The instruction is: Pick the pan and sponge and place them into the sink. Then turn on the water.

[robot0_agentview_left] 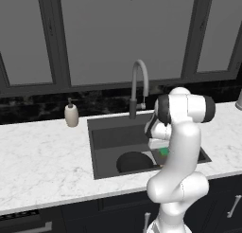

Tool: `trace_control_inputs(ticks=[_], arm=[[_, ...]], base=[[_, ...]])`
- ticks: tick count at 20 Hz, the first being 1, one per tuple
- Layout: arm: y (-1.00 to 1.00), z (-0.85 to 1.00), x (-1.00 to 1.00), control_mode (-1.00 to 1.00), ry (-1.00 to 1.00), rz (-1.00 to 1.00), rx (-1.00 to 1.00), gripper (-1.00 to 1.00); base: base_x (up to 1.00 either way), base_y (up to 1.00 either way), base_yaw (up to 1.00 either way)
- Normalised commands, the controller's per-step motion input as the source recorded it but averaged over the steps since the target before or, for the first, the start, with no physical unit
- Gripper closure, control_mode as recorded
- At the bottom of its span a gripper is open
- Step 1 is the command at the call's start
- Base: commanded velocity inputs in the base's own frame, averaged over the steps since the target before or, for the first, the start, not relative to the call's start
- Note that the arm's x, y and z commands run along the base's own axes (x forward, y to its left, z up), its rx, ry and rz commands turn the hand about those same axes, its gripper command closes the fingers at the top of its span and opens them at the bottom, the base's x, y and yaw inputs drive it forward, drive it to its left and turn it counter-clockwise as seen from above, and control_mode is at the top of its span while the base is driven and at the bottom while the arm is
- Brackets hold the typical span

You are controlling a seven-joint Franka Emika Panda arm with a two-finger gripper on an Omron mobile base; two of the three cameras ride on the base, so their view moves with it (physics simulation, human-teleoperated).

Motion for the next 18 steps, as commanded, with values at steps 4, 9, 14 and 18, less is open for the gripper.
trace_control_inputs(ticks=[4, 9, 14, 18], arm=[[0.00, -0.40, 0.12, -1.00, 0.00, 0.00, 0.00, 1.00], [0.00, -0.32, 0.11, -1.00, 0.00, 0.00, 0.00, 1.00], [0.00, -0.09, 0.03, -1.00, 0.00, 0.00, 0.00, 1.00], [0.00, 0.00, 0.00, -1.00, 0.00, 0.00, 0.00, 1.00]], base=[[0.00, 0.00, 0.00], [0.00, 0.00, 0.00], [0.00, 0.00, 0.00], [0.00, 0.00, 0.00]])
